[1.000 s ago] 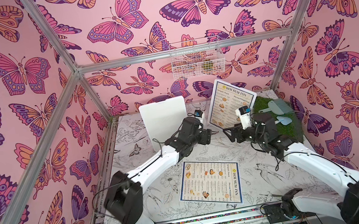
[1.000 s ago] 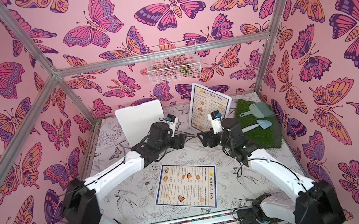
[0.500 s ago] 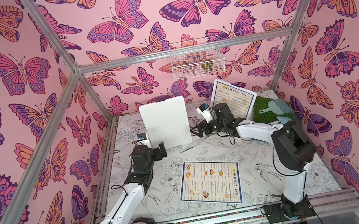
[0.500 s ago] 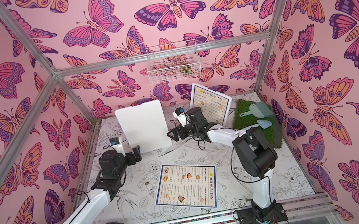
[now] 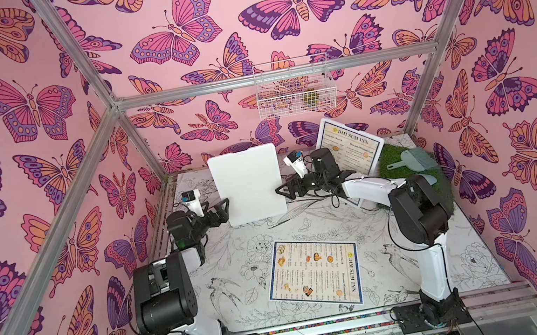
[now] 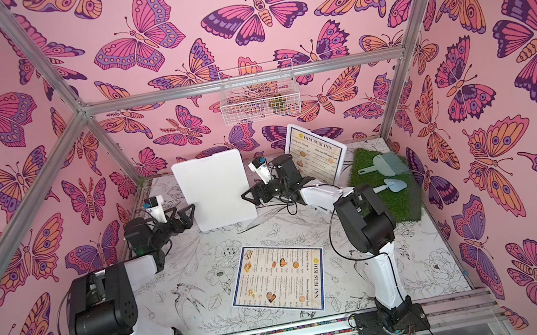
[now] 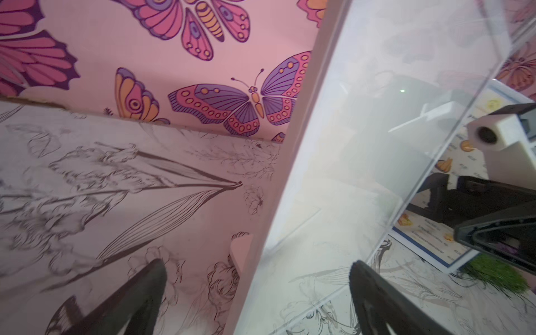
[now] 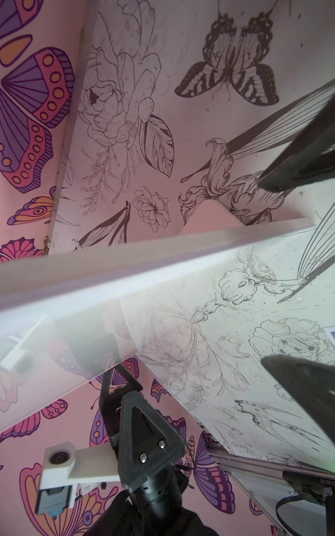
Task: Insert the menus into the narrow rack
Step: Move the narrow rack to the center of the board.
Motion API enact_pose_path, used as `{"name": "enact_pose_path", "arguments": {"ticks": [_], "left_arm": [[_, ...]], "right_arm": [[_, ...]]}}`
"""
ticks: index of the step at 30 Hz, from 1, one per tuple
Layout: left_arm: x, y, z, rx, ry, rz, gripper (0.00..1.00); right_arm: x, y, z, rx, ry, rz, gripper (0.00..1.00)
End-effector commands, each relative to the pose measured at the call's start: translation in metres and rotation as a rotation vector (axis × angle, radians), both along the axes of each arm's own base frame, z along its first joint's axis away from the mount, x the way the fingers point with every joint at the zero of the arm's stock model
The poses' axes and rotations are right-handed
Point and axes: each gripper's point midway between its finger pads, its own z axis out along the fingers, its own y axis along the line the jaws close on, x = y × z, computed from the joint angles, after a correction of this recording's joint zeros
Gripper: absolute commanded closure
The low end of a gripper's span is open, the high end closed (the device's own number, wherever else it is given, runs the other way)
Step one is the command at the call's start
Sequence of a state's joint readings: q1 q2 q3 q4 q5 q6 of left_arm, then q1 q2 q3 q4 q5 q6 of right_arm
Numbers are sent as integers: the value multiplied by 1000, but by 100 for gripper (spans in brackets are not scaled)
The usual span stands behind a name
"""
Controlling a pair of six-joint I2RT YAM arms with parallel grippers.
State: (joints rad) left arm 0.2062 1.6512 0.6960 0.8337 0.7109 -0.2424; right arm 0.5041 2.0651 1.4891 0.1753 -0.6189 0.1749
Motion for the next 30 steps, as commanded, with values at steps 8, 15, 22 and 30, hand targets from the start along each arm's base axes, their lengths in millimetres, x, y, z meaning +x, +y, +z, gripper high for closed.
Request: {"name": "enact_pose_path", "arguments": {"ticks": [8, 15, 22, 30], "left_arm": [[18, -33, 0, 7, 3, -211, 1], [14, -61, -5, 26, 41, -274, 2], [7, -89, -9, 33, 81, -329, 2], [-6, -121, -7, 39, 117, -384, 2]], "right_arm": [[11, 9, 11, 17, -20, 11, 20], [10, 17, 14, 47, -3, 37, 24], [4, 20, 21, 64, -4, 51, 25], [-8, -4, 24, 12, -19, -33, 26]]}}
